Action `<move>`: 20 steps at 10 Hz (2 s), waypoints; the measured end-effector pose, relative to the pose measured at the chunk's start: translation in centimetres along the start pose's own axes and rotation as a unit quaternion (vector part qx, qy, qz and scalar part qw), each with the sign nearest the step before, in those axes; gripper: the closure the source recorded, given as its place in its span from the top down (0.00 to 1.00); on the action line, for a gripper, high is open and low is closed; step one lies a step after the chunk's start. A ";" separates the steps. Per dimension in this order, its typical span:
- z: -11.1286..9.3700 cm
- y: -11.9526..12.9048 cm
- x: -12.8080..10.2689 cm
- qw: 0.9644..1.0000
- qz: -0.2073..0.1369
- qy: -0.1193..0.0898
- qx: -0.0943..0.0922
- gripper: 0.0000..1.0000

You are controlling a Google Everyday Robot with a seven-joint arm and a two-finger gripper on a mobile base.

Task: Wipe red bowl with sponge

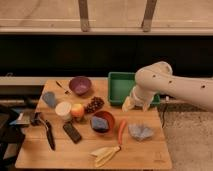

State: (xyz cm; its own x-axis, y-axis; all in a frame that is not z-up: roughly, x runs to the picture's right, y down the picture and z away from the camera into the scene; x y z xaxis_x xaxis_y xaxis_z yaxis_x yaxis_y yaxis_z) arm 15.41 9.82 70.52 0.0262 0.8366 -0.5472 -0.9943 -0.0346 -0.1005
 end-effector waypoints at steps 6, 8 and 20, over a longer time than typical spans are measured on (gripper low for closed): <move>1.3 12.9 1.8 0.991 -0.123 0.036 -0.034 0.68; 2.4 17.3 2.9 0.983 -0.167 0.053 -0.045 0.68; 11.2 17.8 -0.7 0.974 -0.175 0.137 -0.041 0.58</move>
State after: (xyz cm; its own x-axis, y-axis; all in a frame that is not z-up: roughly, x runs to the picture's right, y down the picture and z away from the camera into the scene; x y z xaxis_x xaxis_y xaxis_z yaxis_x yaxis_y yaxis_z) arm -3.42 14.80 78.45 0.3993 0.6286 -0.6674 -0.9084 0.1727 -0.3809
